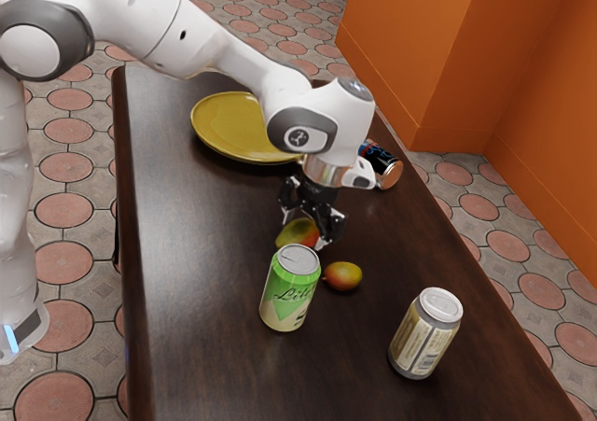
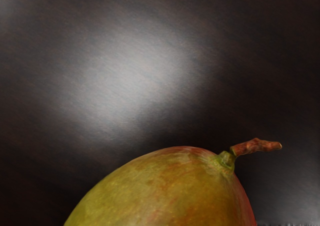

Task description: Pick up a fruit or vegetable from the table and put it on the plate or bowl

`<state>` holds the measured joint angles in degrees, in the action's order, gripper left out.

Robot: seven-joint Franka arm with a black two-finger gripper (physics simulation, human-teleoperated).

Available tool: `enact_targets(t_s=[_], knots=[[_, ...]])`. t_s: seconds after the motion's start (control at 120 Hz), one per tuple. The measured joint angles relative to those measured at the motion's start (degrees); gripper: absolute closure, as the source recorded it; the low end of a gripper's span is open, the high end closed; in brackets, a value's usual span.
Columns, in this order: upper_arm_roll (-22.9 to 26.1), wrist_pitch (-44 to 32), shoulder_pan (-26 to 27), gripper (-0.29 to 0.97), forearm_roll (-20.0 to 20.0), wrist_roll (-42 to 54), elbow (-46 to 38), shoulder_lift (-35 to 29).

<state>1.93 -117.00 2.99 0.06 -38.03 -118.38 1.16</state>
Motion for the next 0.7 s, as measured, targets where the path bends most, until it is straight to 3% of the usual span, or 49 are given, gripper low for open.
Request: enact_targets(t_s=[0.167,0.292,0.417,0.567,0.617,0.7], knots=[[0.0,-0.6,0.9,0.06,-0.2,0.0,-0.1,0.8],[0.0,-0.7,1.4,0.27,-0.9,-0.1,-0.1,0.9],[0.1,-0.8,1.3,0.34,-0.9,-0.5,0.1,0.5],[0.2,3.5,1.0,0.32,5.1,-0.7,7.0,-6.7],[0.1,6.5,-2.6,0.3,6.6,-0.4,7.5,-8.6],[-0.2,11.6,-15.6,0.32,8.4,0.9,7.0,-9.7]])
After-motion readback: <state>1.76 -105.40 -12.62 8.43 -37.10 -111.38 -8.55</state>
